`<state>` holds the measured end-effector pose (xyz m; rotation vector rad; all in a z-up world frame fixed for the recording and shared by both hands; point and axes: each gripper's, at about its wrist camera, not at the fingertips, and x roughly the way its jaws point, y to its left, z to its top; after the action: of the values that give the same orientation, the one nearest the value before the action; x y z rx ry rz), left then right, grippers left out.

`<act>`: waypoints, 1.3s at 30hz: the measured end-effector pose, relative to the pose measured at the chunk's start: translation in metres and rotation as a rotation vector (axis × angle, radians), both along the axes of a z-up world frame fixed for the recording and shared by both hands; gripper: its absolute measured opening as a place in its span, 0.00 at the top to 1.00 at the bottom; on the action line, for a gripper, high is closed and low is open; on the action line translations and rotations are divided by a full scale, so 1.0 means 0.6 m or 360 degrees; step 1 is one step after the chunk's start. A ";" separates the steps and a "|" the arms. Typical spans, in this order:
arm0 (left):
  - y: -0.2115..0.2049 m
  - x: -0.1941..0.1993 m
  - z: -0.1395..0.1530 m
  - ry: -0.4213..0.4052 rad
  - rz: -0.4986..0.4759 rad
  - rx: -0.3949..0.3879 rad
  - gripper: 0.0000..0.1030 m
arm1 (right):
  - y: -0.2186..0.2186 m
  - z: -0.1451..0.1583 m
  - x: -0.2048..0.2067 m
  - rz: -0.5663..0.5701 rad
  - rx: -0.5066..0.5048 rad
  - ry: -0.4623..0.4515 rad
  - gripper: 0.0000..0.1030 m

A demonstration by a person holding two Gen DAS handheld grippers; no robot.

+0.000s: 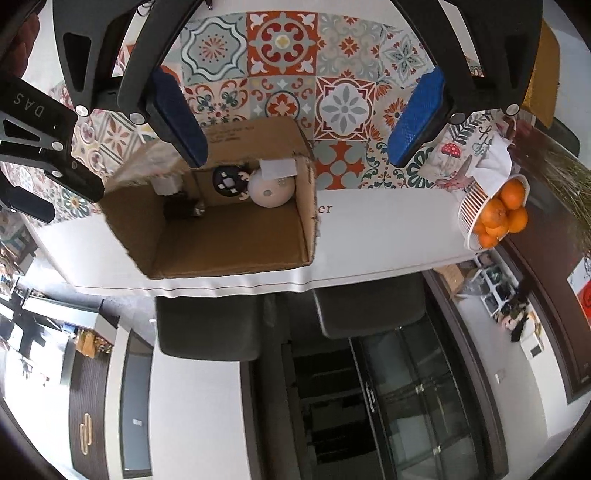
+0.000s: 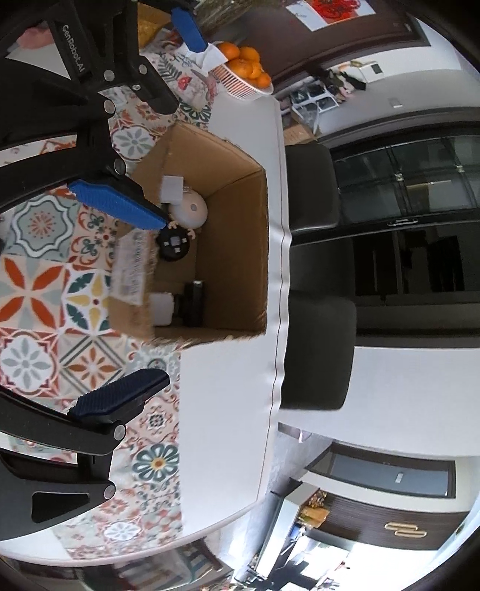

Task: Organize rigid objects
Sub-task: 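Move both tools back to the table toward the black charger and keychain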

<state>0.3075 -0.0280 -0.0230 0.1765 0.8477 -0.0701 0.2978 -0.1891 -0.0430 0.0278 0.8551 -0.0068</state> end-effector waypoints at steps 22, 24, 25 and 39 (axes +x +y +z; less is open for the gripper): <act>-0.064 -0.146 -0.021 0.0052 -0.0213 -0.0005 0.04 | -0.059 -0.018 -0.175 -0.0172 0.0030 0.0006 0.21; -0.069 -0.156 -0.030 0.0065 -0.0235 0.0008 0.04 | -0.061 -0.027 -0.185 -0.0179 0.0036 0.0026 0.21; -0.071 -0.161 -0.034 0.0077 -0.0247 0.0014 0.05 | -0.062 -0.031 -0.191 -0.0184 0.0038 0.0034 0.21; -0.088 -0.205 -0.117 0.0322 -0.0371 0.0008 0.06 | -0.072 -0.102 -0.256 -0.0254 0.0084 0.0187 0.21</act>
<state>0.1844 -0.0806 -0.0932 0.2755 1.0265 -0.3083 0.1440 -0.2326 -0.1045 0.1464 0.9689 -0.1368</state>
